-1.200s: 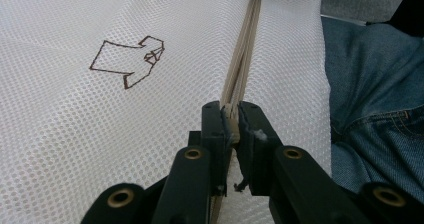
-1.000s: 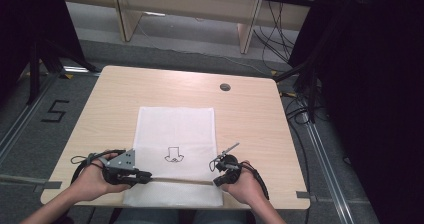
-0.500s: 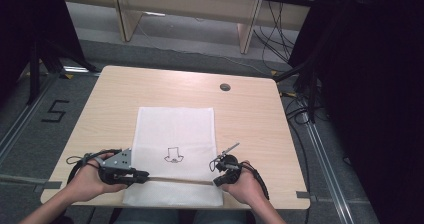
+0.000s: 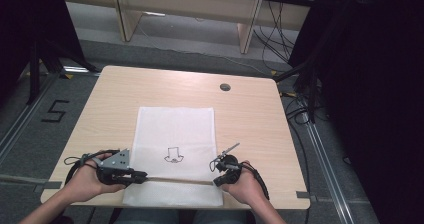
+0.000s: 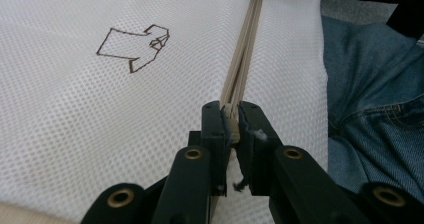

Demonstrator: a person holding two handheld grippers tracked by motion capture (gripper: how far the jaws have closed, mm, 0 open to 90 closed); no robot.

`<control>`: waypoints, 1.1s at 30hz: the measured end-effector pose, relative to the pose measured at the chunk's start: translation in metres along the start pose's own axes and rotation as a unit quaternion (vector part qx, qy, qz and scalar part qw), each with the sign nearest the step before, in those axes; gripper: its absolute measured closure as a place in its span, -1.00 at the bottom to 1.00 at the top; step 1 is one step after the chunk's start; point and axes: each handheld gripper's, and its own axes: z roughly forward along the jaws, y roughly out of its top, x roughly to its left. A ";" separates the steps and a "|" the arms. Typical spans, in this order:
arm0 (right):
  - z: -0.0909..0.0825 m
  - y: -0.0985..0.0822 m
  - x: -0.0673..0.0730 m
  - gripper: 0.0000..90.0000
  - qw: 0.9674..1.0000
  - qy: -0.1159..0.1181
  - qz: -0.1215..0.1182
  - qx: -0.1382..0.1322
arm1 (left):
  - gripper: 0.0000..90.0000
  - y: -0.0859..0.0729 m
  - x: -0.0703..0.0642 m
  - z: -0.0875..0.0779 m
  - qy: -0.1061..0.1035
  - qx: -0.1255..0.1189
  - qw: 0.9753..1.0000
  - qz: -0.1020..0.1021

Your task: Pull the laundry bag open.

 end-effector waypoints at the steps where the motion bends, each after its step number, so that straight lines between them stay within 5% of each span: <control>1: 0.000 0.000 0.001 1.00 1.000 0.000 0.006 0.001 | 0.82 -0.002 0.000 0.000 -0.009 -0.009 1.000 -0.010; 7: 0.000 0.001 0.002 1.00 1.000 0.001 0.012 0.006 | 0.82 -0.004 -0.001 -0.004 0.006 -0.010 1.000 -0.010; 33: -0.001 0.000 0.002 1.00 1.000 0.000 0.010 0.007 | 0.82 -0.009 -0.001 -0.007 -0.001 -0.015 1.000 -0.019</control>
